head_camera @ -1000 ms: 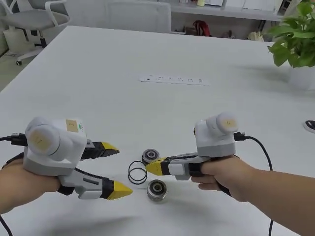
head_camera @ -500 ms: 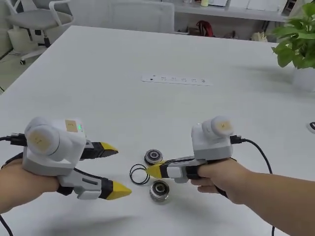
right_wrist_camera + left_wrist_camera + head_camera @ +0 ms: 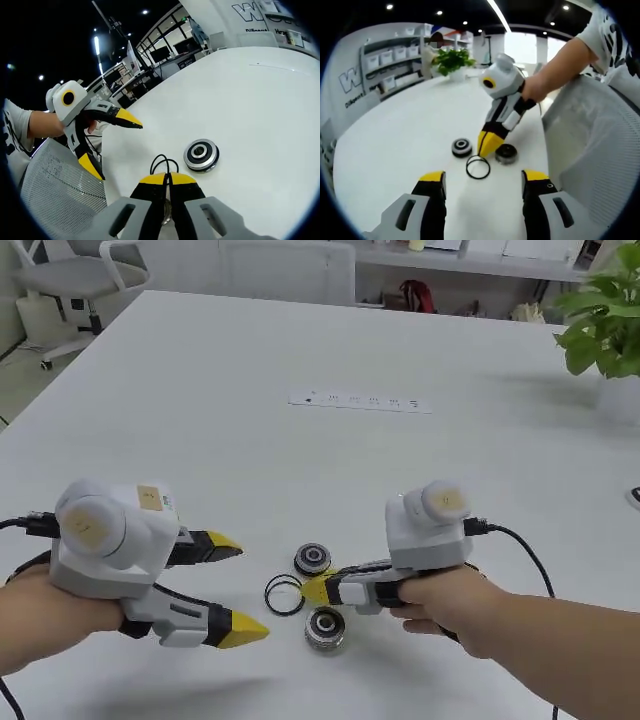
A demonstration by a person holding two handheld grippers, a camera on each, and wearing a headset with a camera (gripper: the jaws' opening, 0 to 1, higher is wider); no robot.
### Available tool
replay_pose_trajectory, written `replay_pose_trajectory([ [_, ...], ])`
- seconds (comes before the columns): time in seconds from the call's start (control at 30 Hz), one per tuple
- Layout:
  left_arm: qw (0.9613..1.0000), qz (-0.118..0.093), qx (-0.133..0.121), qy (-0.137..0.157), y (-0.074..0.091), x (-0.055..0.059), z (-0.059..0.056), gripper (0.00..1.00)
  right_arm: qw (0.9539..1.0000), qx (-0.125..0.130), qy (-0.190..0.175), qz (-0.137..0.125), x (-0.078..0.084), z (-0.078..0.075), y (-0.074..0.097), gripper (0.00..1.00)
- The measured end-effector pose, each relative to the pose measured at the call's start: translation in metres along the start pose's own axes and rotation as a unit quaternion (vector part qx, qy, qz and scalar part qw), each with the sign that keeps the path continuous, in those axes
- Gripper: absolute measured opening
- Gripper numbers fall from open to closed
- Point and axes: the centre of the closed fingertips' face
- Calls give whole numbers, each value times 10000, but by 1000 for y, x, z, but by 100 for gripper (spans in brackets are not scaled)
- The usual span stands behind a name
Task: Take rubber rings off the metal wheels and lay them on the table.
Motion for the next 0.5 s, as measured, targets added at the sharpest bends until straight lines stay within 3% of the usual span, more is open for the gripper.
replay_pose_trajectory([
  [0.5, 9999, 102, 21, -23, -2, 4, -1, 61, 9999, 91, 115, 53, 1, -2, -2, 3],
])
Point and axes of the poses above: the centre of the closed fingertips' face, and the gripper's own axes: y roughly backward along the fingers, z roughly to its left, x roughly out of its underside, and after that the axes turned 7 degrees about z, right-handed
